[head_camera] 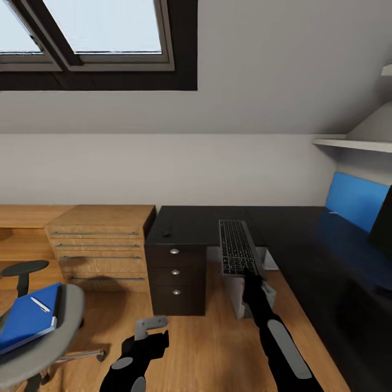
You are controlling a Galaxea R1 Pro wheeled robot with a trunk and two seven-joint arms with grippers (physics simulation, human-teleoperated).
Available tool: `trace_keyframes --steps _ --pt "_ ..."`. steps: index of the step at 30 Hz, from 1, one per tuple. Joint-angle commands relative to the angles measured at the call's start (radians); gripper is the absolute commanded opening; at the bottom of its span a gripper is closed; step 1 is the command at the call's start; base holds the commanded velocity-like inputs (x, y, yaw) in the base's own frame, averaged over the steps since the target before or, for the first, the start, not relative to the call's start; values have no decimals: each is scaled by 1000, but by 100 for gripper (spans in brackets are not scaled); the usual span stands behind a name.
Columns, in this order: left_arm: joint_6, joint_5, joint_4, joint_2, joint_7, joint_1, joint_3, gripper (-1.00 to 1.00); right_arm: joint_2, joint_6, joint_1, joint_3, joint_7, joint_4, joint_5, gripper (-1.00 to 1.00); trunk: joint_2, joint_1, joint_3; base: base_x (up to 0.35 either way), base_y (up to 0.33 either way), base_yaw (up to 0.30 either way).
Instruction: In the bedroom, organize the workspace by keeping the computer under the desk, ensuring the monitor is on the desk, placing the keyboard on the desk next to the monitor, placing the mouse on the desk next to the keyboard, moving the folder from the swivel chair onto the desk next to the mouse, stacking the notebook on top of the folder with the pen on top of the notebook, and positioning the swivel chair next to the desk.
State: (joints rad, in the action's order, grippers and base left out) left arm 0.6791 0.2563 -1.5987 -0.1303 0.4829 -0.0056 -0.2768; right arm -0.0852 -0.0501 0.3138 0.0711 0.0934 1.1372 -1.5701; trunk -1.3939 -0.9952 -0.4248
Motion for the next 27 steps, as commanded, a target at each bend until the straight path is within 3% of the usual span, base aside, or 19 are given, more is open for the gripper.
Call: trace_keyframes --steps 1,27 --pt "2 11 -1 0 10 -1 -1 100 1 -5 1 2 10 -1 -13 -100 7 5 2 -294 -184 0" --pt "2 11 -1 0 10 -1 -1 100 11 2 1 0 9 -1 -17 -100 189 104 84 -291 -196 0"
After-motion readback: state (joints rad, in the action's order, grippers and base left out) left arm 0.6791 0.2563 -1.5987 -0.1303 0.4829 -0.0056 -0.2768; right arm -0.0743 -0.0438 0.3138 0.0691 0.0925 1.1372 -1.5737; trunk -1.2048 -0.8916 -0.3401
